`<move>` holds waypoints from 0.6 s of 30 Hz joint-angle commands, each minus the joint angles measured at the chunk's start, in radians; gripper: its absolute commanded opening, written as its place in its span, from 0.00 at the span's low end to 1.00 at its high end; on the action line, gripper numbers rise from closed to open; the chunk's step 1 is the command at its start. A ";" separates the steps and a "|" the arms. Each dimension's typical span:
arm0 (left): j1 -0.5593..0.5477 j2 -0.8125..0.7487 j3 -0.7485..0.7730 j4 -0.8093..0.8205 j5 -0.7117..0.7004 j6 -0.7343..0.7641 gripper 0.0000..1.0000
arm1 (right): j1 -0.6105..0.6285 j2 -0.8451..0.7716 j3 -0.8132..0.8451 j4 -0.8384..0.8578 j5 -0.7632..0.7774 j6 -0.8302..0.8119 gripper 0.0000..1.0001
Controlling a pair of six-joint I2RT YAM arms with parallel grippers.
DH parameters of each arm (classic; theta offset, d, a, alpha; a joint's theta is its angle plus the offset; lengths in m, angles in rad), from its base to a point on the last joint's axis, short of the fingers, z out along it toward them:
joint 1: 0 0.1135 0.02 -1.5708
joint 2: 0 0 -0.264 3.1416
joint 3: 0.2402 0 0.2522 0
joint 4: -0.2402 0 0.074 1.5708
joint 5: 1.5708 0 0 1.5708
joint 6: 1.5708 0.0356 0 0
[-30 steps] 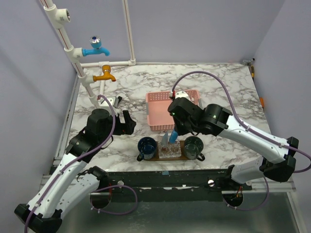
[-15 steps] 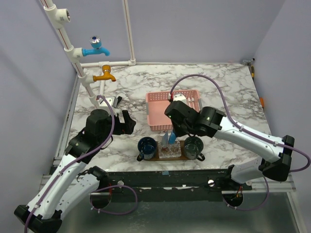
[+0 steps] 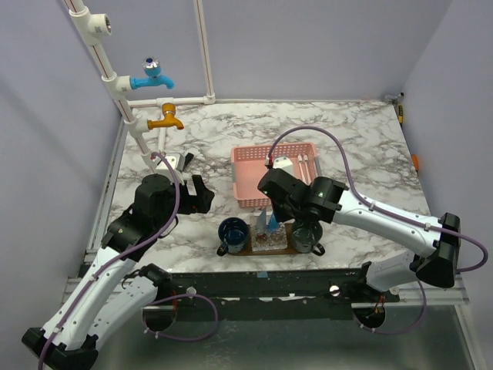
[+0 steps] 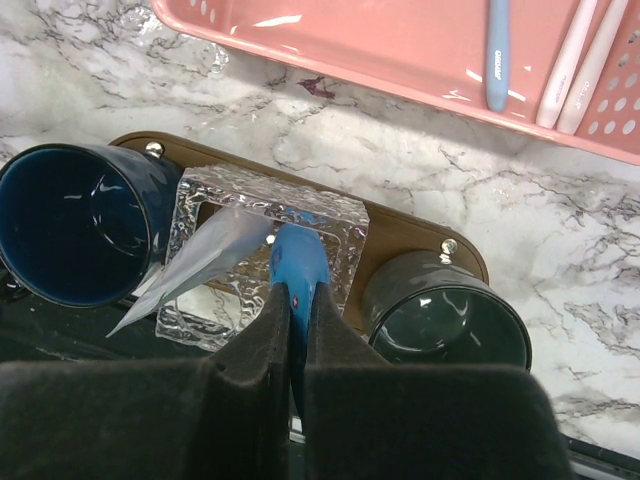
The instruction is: Prepare toiletry sets of a toothbrush and toothpaste on the tray
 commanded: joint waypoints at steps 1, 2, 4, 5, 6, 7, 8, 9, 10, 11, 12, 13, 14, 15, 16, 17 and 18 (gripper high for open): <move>0.008 -0.012 -0.016 0.015 -0.022 0.016 0.91 | 0.009 0.002 -0.025 0.056 0.048 0.034 0.00; 0.008 -0.013 -0.016 0.014 -0.022 0.016 0.91 | 0.010 0.001 -0.029 0.059 0.048 0.038 0.00; 0.008 -0.013 -0.016 0.014 -0.023 0.016 0.91 | 0.011 -0.003 -0.041 0.068 0.050 0.045 0.00; 0.008 -0.014 -0.016 0.014 -0.022 0.016 0.91 | 0.014 -0.005 -0.048 0.073 0.055 0.051 0.00; 0.008 -0.015 -0.016 0.014 -0.022 0.016 0.91 | 0.018 -0.005 -0.052 0.078 0.060 0.056 0.00; 0.008 -0.014 -0.016 0.014 -0.022 0.016 0.91 | 0.019 -0.006 -0.057 0.081 0.063 0.060 0.00; 0.008 -0.014 -0.016 0.015 -0.022 0.016 0.91 | 0.021 -0.005 -0.062 0.083 0.066 0.068 0.00; 0.008 -0.014 -0.016 0.014 -0.022 0.016 0.91 | 0.025 -0.006 -0.066 0.085 0.073 0.071 0.00; 0.008 -0.014 -0.016 0.015 -0.022 0.016 0.91 | 0.027 -0.005 -0.069 0.087 0.078 0.076 0.00; 0.008 -0.015 -0.016 0.013 -0.022 0.016 0.91 | 0.029 -0.005 -0.072 0.085 0.086 0.080 0.00; 0.008 -0.016 -0.016 0.013 -0.021 0.015 0.90 | 0.030 -0.004 -0.072 0.081 0.095 0.084 0.00; 0.008 -0.016 -0.018 0.014 -0.021 0.015 0.91 | 0.031 -0.001 -0.072 0.076 0.102 0.088 0.00; 0.008 -0.016 -0.018 0.014 -0.020 0.015 0.90 | 0.033 0.002 -0.070 0.069 0.109 0.091 0.00; 0.008 -0.016 -0.018 0.014 -0.020 0.014 0.91 | 0.033 0.002 -0.069 0.065 0.113 0.094 0.00; 0.008 -0.015 -0.018 0.013 -0.020 0.014 0.91 | 0.035 0.004 -0.067 0.063 0.115 0.096 0.00; 0.008 -0.016 -0.018 0.013 -0.020 0.014 0.90 | 0.037 0.003 -0.067 0.059 0.117 0.098 0.00; 0.008 -0.015 -0.018 0.013 -0.020 0.015 0.91 | 0.039 0.004 -0.068 0.058 0.119 0.100 0.00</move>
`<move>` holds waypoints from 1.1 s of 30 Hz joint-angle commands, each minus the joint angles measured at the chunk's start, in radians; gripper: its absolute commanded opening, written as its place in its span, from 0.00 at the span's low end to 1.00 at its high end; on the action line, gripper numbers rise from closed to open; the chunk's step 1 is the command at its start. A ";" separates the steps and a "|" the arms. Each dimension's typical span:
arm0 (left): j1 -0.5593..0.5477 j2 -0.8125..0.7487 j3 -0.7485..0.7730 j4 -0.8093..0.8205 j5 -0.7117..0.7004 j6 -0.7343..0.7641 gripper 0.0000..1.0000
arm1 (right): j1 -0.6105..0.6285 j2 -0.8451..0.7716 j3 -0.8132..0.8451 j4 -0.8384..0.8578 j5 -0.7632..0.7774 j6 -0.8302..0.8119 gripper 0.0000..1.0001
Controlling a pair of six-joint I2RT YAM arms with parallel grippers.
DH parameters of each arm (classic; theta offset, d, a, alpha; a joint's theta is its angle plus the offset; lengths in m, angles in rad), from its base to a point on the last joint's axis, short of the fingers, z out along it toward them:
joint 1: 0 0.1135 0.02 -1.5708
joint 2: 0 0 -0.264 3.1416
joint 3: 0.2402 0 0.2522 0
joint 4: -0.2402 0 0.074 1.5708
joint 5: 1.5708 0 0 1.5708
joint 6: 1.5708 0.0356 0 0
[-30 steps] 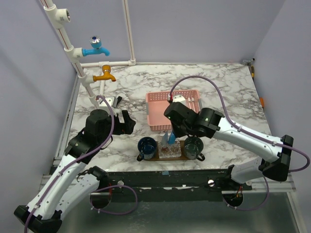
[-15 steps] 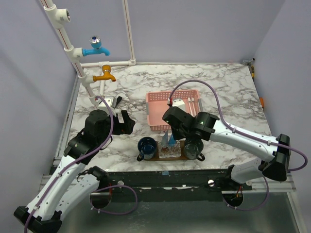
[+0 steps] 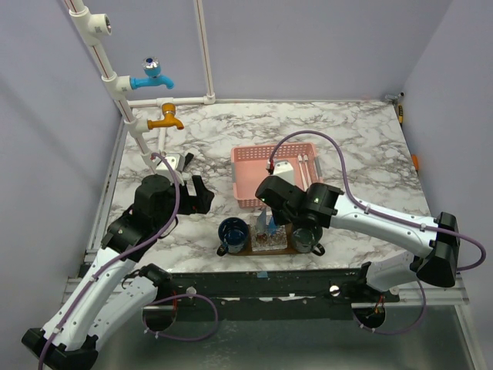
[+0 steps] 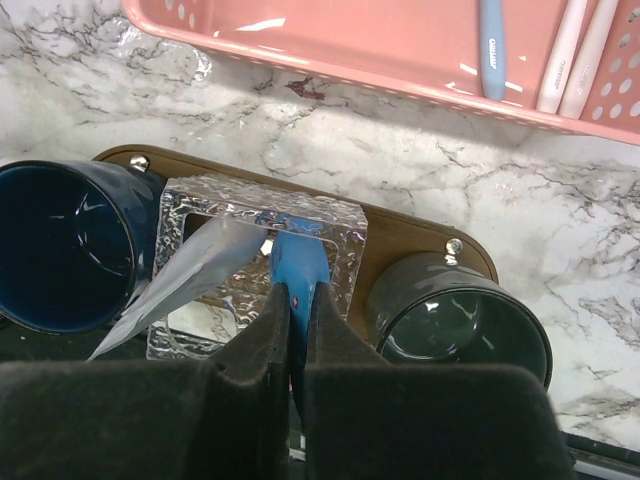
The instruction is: Prepare toiletry sets of a toothbrush and toothpaste on the tray
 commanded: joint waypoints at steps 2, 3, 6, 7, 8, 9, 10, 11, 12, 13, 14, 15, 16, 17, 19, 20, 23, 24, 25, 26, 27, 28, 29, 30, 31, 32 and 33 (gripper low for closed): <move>0.008 -0.012 -0.015 0.013 -0.020 0.010 0.91 | 0.016 0.004 0.003 0.004 0.059 0.035 0.00; 0.008 -0.012 -0.015 0.013 -0.020 0.012 0.91 | 0.019 0.006 0.002 0.003 0.061 0.038 0.00; 0.008 -0.014 -0.015 0.013 -0.020 0.011 0.90 | 0.025 0.009 -0.001 0.000 0.059 0.046 0.00; 0.008 -0.013 -0.015 0.013 -0.020 0.011 0.91 | 0.029 0.010 -0.001 -0.001 0.060 0.049 0.00; 0.008 -0.013 -0.015 0.013 -0.019 0.011 0.91 | 0.032 0.011 -0.001 -0.004 0.060 0.052 0.00; 0.008 -0.013 -0.015 0.013 -0.019 0.011 0.90 | 0.035 0.012 0.001 -0.007 0.061 0.053 0.00; 0.008 -0.013 -0.016 0.013 -0.018 0.011 0.91 | 0.040 0.013 0.004 -0.010 0.063 0.056 0.00; 0.008 -0.013 -0.016 0.013 -0.018 0.011 0.91 | 0.042 0.015 0.007 -0.015 0.067 0.058 0.00; 0.008 -0.013 -0.016 0.013 -0.018 0.011 0.91 | 0.046 0.015 0.012 -0.019 0.066 0.060 0.00; 0.008 -0.014 -0.015 0.013 -0.019 0.011 0.91 | 0.050 0.016 0.016 -0.025 0.070 0.062 0.00; 0.008 -0.014 -0.016 0.013 -0.017 0.011 0.91 | 0.053 0.017 0.021 -0.029 0.073 0.065 0.00; 0.008 -0.015 -0.016 0.013 -0.018 0.011 0.91 | 0.055 0.018 0.023 -0.034 0.078 0.066 0.00; 0.008 -0.015 -0.017 0.013 -0.018 0.011 0.91 | 0.058 0.017 0.027 -0.040 0.081 0.070 0.00; 0.008 -0.016 -0.017 0.013 -0.018 0.011 0.91 | 0.061 0.018 0.029 -0.046 0.087 0.074 0.00; 0.008 -0.016 -0.017 0.013 -0.017 0.011 0.91 | 0.060 0.019 0.029 -0.054 0.100 0.080 0.00; 0.008 -0.017 -0.018 0.013 -0.017 0.011 0.91 | 0.060 0.020 0.029 -0.057 0.105 0.085 0.00; 0.008 -0.016 -0.018 0.013 -0.016 0.011 0.91 | 0.061 0.020 0.023 -0.059 0.115 0.092 0.00; 0.008 -0.016 -0.019 0.013 -0.017 0.011 0.91 | 0.060 0.023 0.023 -0.057 0.115 0.094 0.00; 0.008 -0.016 -0.019 0.013 -0.017 0.011 0.91 | 0.062 0.023 0.023 -0.056 0.114 0.095 0.00; 0.008 -0.016 -0.019 0.013 -0.017 0.011 0.91 | 0.061 0.026 0.023 -0.051 0.110 0.095 0.00; 0.008 -0.015 -0.019 0.013 -0.017 0.011 0.91 | 0.061 0.027 0.020 -0.044 0.109 0.095 0.00; 0.008 -0.014 -0.018 0.013 -0.017 0.011 0.91 | 0.060 0.027 0.015 -0.038 0.111 0.094 0.00; 0.008 -0.013 -0.018 0.013 -0.017 0.011 0.91 | 0.061 0.030 0.013 -0.035 0.114 0.094 0.00; 0.008 -0.012 -0.020 0.013 -0.016 0.011 0.91 | 0.060 0.032 0.013 -0.034 0.118 0.097 0.00; 0.008 -0.013 -0.019 0.013 -0.017 0.011 0.91 | 0.060 0.036 0.012 -0.032 0.121 0.098 0.00; 0.008 -0.012 -0.020 0.013 -0.017 0.011 0.91 | 0.061 0.036 0.011 -0.027 0.125 0.100 0.00; 0.008 -0.011 -0.020 0.013 -0.017 0.011 0.91 | 0.061 0.037 0.010 -0.023 0.129 0.103 0.00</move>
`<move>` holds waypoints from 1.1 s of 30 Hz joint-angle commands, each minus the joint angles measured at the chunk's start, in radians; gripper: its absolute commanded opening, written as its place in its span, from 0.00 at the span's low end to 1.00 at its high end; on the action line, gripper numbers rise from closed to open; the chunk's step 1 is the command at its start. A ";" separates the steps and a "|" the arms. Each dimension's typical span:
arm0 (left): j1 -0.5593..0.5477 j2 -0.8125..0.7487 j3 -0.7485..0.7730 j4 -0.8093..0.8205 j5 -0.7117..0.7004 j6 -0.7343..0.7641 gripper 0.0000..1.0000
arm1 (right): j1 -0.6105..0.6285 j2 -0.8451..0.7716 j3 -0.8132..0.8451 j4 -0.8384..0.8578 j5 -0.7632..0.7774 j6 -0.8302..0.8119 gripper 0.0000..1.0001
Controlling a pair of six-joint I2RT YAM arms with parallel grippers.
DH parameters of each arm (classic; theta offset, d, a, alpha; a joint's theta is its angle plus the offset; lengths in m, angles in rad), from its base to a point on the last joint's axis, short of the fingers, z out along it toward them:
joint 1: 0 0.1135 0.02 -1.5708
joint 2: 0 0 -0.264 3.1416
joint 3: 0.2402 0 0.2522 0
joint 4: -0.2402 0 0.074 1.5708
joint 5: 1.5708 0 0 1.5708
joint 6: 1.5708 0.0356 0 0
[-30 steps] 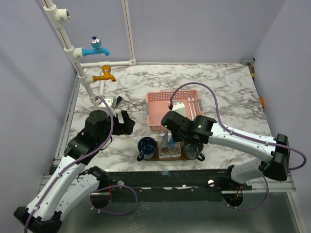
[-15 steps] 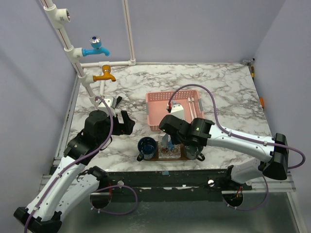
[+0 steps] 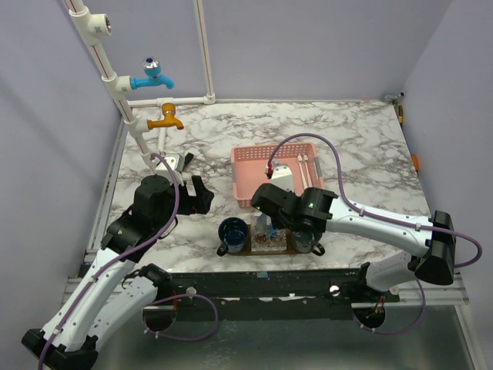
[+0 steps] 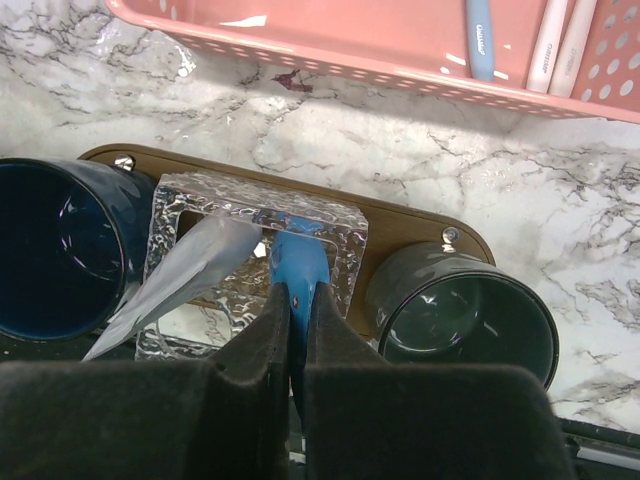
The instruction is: Prepare toiletry sets of a toothbrush and toothpaste on the tray
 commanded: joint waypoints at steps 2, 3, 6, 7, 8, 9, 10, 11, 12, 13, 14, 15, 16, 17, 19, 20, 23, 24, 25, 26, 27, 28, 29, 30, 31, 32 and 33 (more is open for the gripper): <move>0.008 -0.006 -0.017 0.013 -0.018 0.010 0.91 | 0.008 0.021 0.004 0.019 0.066 0.031 0.00; 0.008 -0.007 -0.016 0.013 -0.020 0.013 0.91 | 0.008 0.023 0.004 0.021 0.073 0.030 0.00; 0.008 -0.007 -0.015 0.011 -0.024 0.013 0.91 | 0.008 0.035 0.006 0.016 0.081 0.039 0.00; 0.008 -0.007 -0.016 0.011 -0.024 0.013 0.91 | 0.008 0.038 0.005 0.018 0.081 0.040 0.00; 0.008 -0.008 -0.015 0.011 -0.024 0.013 0.91 | 0.009 0.039 0.004 0.019 0.081 0.041 0.00; 0.008 -0.007 -0.016 0.011 -0.024 0.013 0.90 | 0.009 0.042 0.002 0.019 0.082 0.043 0.00; 0.008 -0.007 -0.017 0.010 -0.024 0.013 0.91 | 0.009 0.043 0.000 0.019 0.083 0.045 0.01; 0.007 -0.007 -0.017 0.010 -0.024 0.013 0.91 | 0.009 0.045 -0.002 0.020 0.085 0.046 0.01; 0.008 -0.007 -0.017 0.011 -0.024 0.013 0.91 | 0.009 0.046 -0.004 0.019 0.086 0.049 0.01; 0.008 -0.008 -0.016 0.011 -0.024 0.013 0.91 | 0.009 0.047 -0.005 0.019 0.086 0.050 0.02; 0.008 -0.007 -0.017 0.010 -0.024 0.014 0.91 | 0.009 0.047 -0.006 0.020 0.087 0.051 0.03; 0.008 -0.006 -0.017 0.011 -0.024 0.014 0.91 | 0.009 0.047 -0.007 0.022 0.087 0.052 0.04; 0.008 -0.006 -0.016 0.011 -0.023 0.014 0.91 | 0.008 0.047 -0.007 0.021 0.087 0.052 0.05; 0.008 -0.006 -0.016 0.011 -0.024 0.015 0.91 | 0.009 0.047 -0.006 0.021 0.087 0.052 0.06; 0.008 -0.005 -0.017 0.011 -0.024 0.015 0.91 | 0.009 0.046 -0.004 0.022 0.090 0.052 0.12; 0.008 -0.005 -0.017 0.011 -0.024 0.014 0.91 | 0.009 0.045 -0.004 0.022 0.090 0.051 0.15; 0.008 -0.003 -0.016 0.011 -0.026 0.014 0.91 | 0.009 0.041 0.001 0.021 0.090 0.051 0.21; 0.008 -0.003 -0.016 0.011 -0.026 0.014 0.91 | 0.009 0.040 0.004 0.019 0.091 0.051 0.23; 0.008 -0.002 -0.015 0.011 -0.026 0.014 0.91 | 0.008 0.037 0.009 0.018 0.093 0.051 0.26; 0.009 -0.001 -0.016 0.012 -0.025 0.014 0.91 | 0.008 0.035 0.017 0.011 0.095 0.050 0.28; 0.008 0.000 -0.015 0.012 -0.025 0.014 0.91 | 0.009 0.032 0.023 0.008 0.097 0.052 0.29; 0.008 0.000 -0.015 0.011 -0.027 0.014 0.91 | 0.009 0.024 0.028 0.010 0.097 0.050 0.31; 0.008 0.002 -0.015 0.011 -0.026 0.014 0.91 | 0.008 0.018 0.032 0.015 0.097 0.045 0.33; 0.008 0.003 -0.015 0.011 -0.027 0.014 0.91 | 0.009 0.011 0.039 0.020 0.093 0.041 0.35; 0.008 0.004 -0.014 0.011 -0.029 0.014 0.90 | 0.008 0.005 0.045 0.024 0.091 0.037 0.37; 0.008 0.005 -0.014 0.011 -0.029 0.014 0.91 | 0.009 -0.002 0.052 0.029 0.091 0.032 0.39; 0.008 0.006 -0.014 0.011 -0.029 0.014 0.91 | 0.008 -0.007 0.060 0.031 0.090 0.025 0.40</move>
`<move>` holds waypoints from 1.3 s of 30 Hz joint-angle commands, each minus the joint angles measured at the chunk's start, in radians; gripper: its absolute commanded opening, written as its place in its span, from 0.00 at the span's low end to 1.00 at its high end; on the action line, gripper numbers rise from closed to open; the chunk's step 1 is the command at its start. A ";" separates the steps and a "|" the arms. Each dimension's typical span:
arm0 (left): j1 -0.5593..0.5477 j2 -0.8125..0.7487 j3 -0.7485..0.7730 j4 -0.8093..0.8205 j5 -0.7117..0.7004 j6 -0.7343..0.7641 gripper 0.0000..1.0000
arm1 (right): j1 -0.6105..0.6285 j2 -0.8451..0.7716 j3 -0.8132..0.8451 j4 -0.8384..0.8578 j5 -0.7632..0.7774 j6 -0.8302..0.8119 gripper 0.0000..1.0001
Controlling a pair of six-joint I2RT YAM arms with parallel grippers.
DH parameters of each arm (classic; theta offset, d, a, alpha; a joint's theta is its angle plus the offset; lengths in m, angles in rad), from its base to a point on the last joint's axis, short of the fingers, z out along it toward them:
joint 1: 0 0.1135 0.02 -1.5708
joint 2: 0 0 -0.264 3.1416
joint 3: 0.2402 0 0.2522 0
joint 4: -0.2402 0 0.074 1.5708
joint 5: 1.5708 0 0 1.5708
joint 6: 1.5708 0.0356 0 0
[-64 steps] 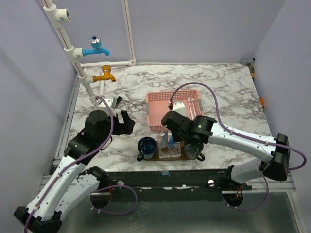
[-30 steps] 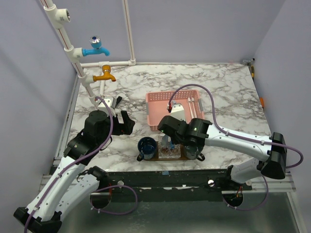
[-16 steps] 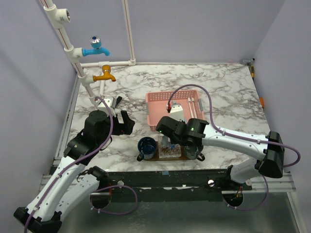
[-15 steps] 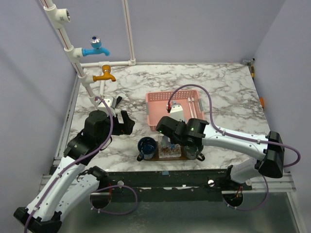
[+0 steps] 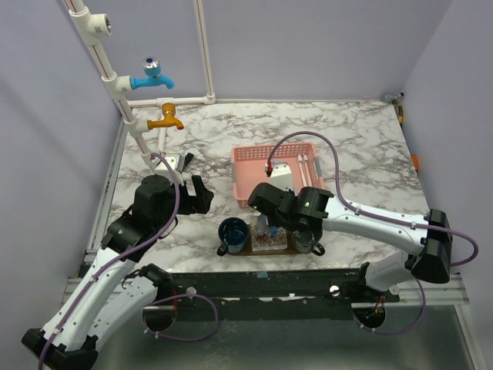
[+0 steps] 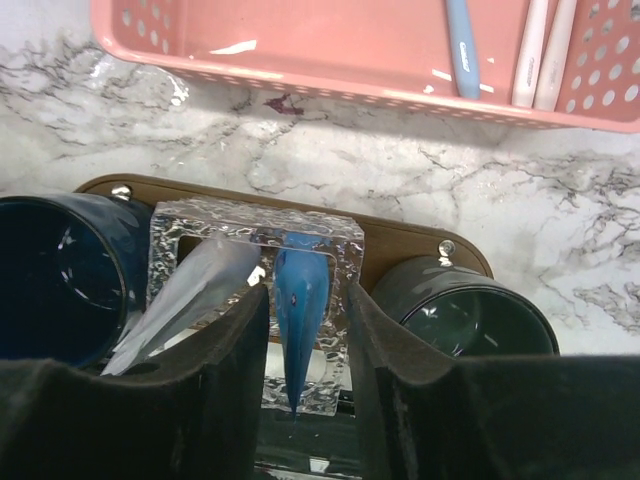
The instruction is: Prepare toiletry sets of a toothbrush and toothpaste on the tray
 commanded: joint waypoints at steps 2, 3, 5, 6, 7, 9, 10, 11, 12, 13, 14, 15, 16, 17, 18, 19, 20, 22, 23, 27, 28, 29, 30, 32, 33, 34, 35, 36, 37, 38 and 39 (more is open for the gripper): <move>0.008 0.004 -0.014 0.011 -0.021 0.014 0.91 | 0.009 -0.048 0.075 0.025 0.040 -0.024 0.41; 0.008 0.006 -0.014 0.012 -0.021 0.015 0.91 | 0.008 -0.048 0.087 0.025 0.042 -0.037 0.42; 0.008 0.006 -0.014 0.012 -0.020 0.015 0.91 | 0.008 -0.042 0.125 0.014 0.056 -0.057 0.43; 0.008 0.009 -0.012 0.012 -0.021 0.015 0.91 | 0.008 -0.036 0.150 0.007 0.067 -0.067 0.44; 0.008 0.009 -0.013 0.011 -0.020 0.015 0.90 | 0.008 -0.030 0.176 -0.002 0.081 -0.078 0.44; 0.008 0.010 -0.013 0.012 -0.022 0.015 0.91 | 0.004 -0.019 0.219 -0.008 0.104 -0.107 0.45; 0.008 0.010 -0.013 0.011 -0.023 0.015 0.91 | -0.001 -0.012 0.238 -0.012 0.111 -0.124 0.46; 0.008 0.012 -0.014 0.013 -0.022 0.016 0.91 | -0.010 -0.003 0.257 -0.013 0.117 -0.137 0.46; 0.008 0.012 -0.014 0.013 -0.023 0.017 0.91 | -0.018 0.004 0.270 -0.014 0.120 -0.152 0.46; 0.008 0.014 -0.013 0.013 -0.024 0.017 0.91 | -0.029 0.012 0.285 -0.013 0.121 -0.164 0.46; 0.008 0.016 -0.012 0.011 -0.024 0.017 0.91 | -0.038 0.017 0.296 -0.008 0.120 -0.179 0.46; 0.008 0.018 -0.012 0.011 -0.026 0.017 0.91 | -0.047 0.024 0.306 -0.003 0.120 -0.192 0.46; 0.008 0.019 -0.013 0.011 -0.025 0.017 0.91 | -0.056 0.029 0.314 0.006 0.114 -0.211 0.46; 0.008 0.019 -0.012 0.011 -0.026 0.017 0.91 | -0.069 0.036 0.320 0.014 0.109 -0.224 0.46; 0.008 0.021 -0.012 0.011 -0.027 0.017 0.91 | -0.081 0.041 0.327 0.019 0.101 -0.239 0.46; 0.008 0.021 -0.012 0.011 -0.027 0.017 0.91 | -0.100 0.049 0.329 0.029 0.094 -0.251 0.46; 0.008 0.022 -0.012 0.013 -0.027 0.018 0.91 | -0.117 0.054 0.331 0.040 0.079 -0.270 0.46; 0.008 0.025 -0.012 0.014 -0.029 0.018 0.91 | -0.161 0.063 0.327 0.066 0.037 -0.298 0.46; 0.008 0.027 -0.012 0.014 -0.029 0.018 0.91 | -0.179 0.068 0.324 0.081 0.019 -0.311 0.46; 0.008 0.034 -0.012 0.017 -0.027 0.018 0.91 | -0.270 0.096 0.289 0.142 -0.089 -0.354 0.46; 0.008 0.036 -0.012 0.017 -0.027 0.017 0.91 | -0.295 0.103 0.276 0.162 -0.115 -0.366 0.45; 0.008 0.038 -0.011 0.016 -0.027 0.017 0.91 | -0.316 0.114 0.263 0.175 -0.145 -0.373 0.45; 0.008 0.038 -0.011 0.016 -0.028 0.018 0.91 | -0.337 0.125 0.255 0.186 -0.169 -0.378 0.45; 0.008 0.038 -0.011 0.017 -0.030 0.018 0.91 | -0.369 0.150 0.240 0.208 -0.210 -0.392 0.45; 0.008 0.038 -0.011 0.017 -0.030 0.018 0.91 | -0.382 0.167 0.233 0.217 -0.221 -0.398 0.45; 0.008 0.037 -0.011 0.017 -0.031 0.018 0.91 | -0.396 0.181 0.229 0.224 -0.233 -0.404 0.45; 0.008 0.039 -0.011 0.017 -0.031 0.018 0.90 | -0.410 0.198 0.226 0.229 -0.247 -0.406 0.45; 0.008 0.038 -0.011 0.017 -0.032 0.017 0.90 | -0.423 0.212 0.217 0.239 -0.253 -0.413 0.45; 0.008 0.038 -0.012 0.017 -0.031 0.017 0.91 | -0.436 0.225 0.211 0.252 -0.264 -0.420 0.45; 0.008 0.038 -0.012 0.017 -0.032 0.017 0.91 | -0.449 0.240 0.202 0.260 -0.277 -0.423 0.45; 0.008 0.039 -0.011 0.017 -0.032 0.017 0.91 | -0.467 0.252 0.195 0.270 -0.295 -0.425 0.45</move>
